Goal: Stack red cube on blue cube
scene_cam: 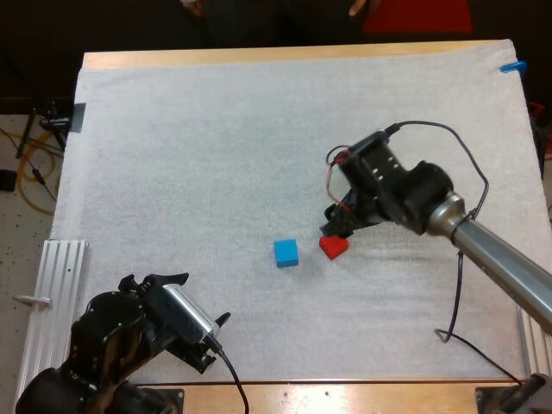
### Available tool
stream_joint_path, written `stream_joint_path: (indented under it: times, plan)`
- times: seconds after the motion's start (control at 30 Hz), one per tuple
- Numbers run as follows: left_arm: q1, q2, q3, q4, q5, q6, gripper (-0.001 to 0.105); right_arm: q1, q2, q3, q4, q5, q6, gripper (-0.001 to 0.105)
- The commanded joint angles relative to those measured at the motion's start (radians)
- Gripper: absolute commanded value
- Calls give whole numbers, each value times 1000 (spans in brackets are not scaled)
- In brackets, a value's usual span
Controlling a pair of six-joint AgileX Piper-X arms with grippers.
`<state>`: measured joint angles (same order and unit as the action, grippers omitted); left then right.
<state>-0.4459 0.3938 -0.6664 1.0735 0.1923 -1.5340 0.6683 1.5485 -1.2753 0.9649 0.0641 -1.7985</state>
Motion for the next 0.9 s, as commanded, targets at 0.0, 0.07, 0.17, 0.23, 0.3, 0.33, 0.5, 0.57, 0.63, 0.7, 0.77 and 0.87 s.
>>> stream_joint_path:
  times: [0.0,0.07,0.17,0.23,0.3,0.33,0.5,0.57,0.63,0.7,0.77,0.87]
  plan:
    - [-5,-2,-6,-1,6,6,76,-15,21,-7,-3,-36,2,76]
    - [-5,-2,-6,2,6,6,76,-15,48,-7,-3,-37,-19,76]
    - [-5,-2,-6,8,6,6,76,-13,89,-7,-11,-42,-31,76]
    - [-5,-2,-6,13,6,6,76,-13,118,-7,-10,-55,-31,76]
    - [-5,-2,-6,20,6,6,76,-13,155,-7,-16,-70,-35,75]
    - [-5,-2,-6,22,6,6,76,-13,164,-7,-16,-70,-39,75]
    - [-5,-2,-6,21,6,6,76,-11,224,-7,-16,-121,-69,72]
    - [-5,-2,-6,21,6,6,76,-11,240,-7,-16,-147,-79,72]
    - [-5,-2,-6,21,6,6,76,-9,253,-7,-16,-162,-84,72]
    - [-5,-2,-6,21,6,6,76,-2,267,-7,-16,-164,-92,72]
    - [-5,-2,-6,21,6,6,76,4,278,-7,-23,-164,-92,72]
    - [-5,-2,-6,21,6,6,76,12,298,-7,-37,-164,-92,72]
